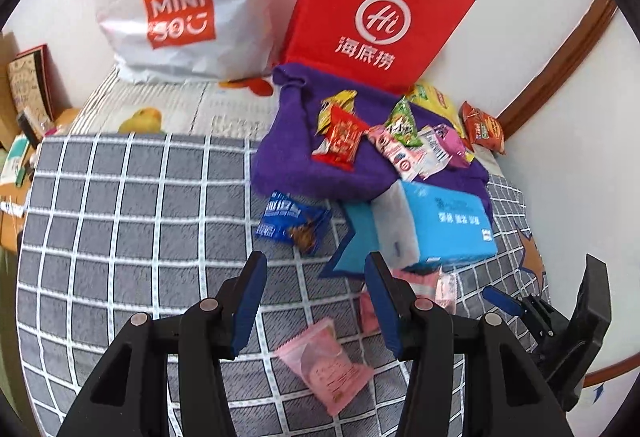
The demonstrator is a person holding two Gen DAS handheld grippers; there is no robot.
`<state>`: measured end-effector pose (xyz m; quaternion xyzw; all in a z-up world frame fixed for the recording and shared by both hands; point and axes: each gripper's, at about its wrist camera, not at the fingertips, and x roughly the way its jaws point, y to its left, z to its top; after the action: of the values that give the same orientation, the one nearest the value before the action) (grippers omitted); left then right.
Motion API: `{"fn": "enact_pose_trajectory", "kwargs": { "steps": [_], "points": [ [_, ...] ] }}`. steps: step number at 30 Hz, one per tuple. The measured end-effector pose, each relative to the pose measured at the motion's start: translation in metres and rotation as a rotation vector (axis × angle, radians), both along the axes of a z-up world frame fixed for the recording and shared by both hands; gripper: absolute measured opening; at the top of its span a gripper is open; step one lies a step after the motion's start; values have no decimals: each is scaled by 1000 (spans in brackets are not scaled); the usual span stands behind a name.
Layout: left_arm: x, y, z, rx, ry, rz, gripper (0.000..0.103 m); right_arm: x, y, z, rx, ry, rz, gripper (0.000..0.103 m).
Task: Organize snacks
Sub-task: 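Grasp the white snack packet with the right tool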
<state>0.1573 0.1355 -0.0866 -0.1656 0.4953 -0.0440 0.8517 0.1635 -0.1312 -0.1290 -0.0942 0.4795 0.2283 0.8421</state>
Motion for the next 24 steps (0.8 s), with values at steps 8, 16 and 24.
{"fn": "enact_pose_trajectory", "kwargs": {
  "steps": [8,16,24],
  "points": [
    [-8,-1,-20,-6,57,11,48,5,14,-23,-114,-48,54,64],
    [-18,-5,-30,-3,88,16,48,14,22,-34,-76,-55,90,53],
    [-23,-13,-39,-29,93,17,48,3,-17,-15,38,-6,41,40]
  ]
}}
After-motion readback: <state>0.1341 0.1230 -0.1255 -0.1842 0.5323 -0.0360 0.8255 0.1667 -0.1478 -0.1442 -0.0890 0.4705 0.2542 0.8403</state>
